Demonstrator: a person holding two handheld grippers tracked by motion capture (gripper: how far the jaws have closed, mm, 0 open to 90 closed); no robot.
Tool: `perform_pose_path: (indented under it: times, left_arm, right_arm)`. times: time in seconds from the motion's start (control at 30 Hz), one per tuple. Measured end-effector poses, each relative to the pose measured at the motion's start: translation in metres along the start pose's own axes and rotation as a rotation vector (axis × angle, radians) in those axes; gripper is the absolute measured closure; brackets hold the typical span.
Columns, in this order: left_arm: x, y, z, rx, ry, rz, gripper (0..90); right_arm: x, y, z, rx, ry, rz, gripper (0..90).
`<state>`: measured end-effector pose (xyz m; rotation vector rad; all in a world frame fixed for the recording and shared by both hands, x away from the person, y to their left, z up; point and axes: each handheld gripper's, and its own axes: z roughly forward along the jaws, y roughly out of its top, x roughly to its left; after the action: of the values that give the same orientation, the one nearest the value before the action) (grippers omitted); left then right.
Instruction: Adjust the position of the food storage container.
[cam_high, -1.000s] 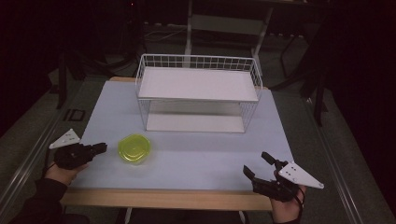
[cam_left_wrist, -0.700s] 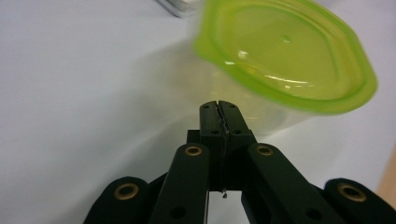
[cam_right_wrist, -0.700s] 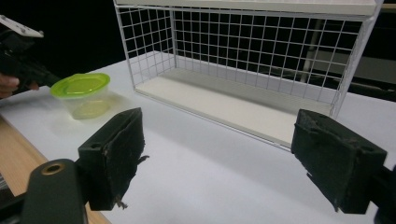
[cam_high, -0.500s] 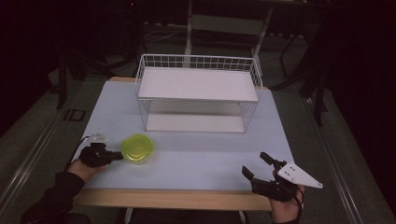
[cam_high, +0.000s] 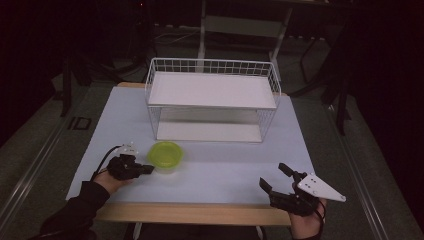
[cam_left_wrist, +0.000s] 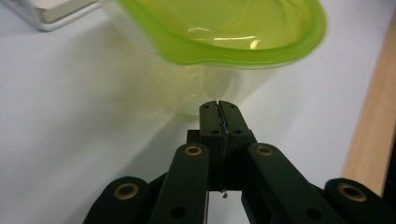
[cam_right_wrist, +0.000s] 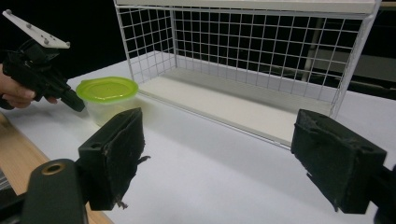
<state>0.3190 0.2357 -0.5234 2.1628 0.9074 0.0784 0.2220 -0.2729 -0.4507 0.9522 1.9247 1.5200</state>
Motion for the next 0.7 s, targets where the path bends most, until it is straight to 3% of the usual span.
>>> perform_pose_path:
  times: [0.07,0.17,0.2,0.27,0.4,0.57,0.6,0.7]
  left_arm:
    - [0.005,-0.003,0.0,0.01,0.033,-0.024,90.0]
    - [0.007,-0.004,-0.001,0.012,0.03,-0.034,90.0]
    - [0.011,-0.003,-0.002,0.007,0.07,-0.048,90.0]
    - [0.015,0.0,-0.002,-0.002,0.103,-0.067,90.0]
    - [0.021,0.006,0.004,-0.038,0.113,-0.099,90.0]
    - [0.021,0.011,0.012,-0.038,0.084,-0.114,90.0]
    - [0.016,0.014,0.019,-0.027,0.05,-0.116,90.0]
    - [0.013,0.015,0.022,-0.02,0.033,-0.126,90.0]
  right_arm:
    - [0.0,0.0,-0.001,-0.002,0.0,-0.005,17.2]
    - [0.0,0.0,-0.002,-0.004,0.001,-0.006,17.3]
    - [-0.001,0.0,-0.002,-0.007,0.001,-0.001,17.3]
    - [-0.001,0.0,-0.001,-0.005,0.0,0.0,17.3]
    - [0.0,0.0,0.0,0.0,-0.001,-0.002,17.3]
    - [0.001,0.0,0.001,0.005,-0.001,-0.01,17.3]
    - [0.0,0.0,0.0,0.002,-0.001,-0.005,17.3]
    - [-0.002,0.0,0.0,0.001,0.003,0.002,17.3]
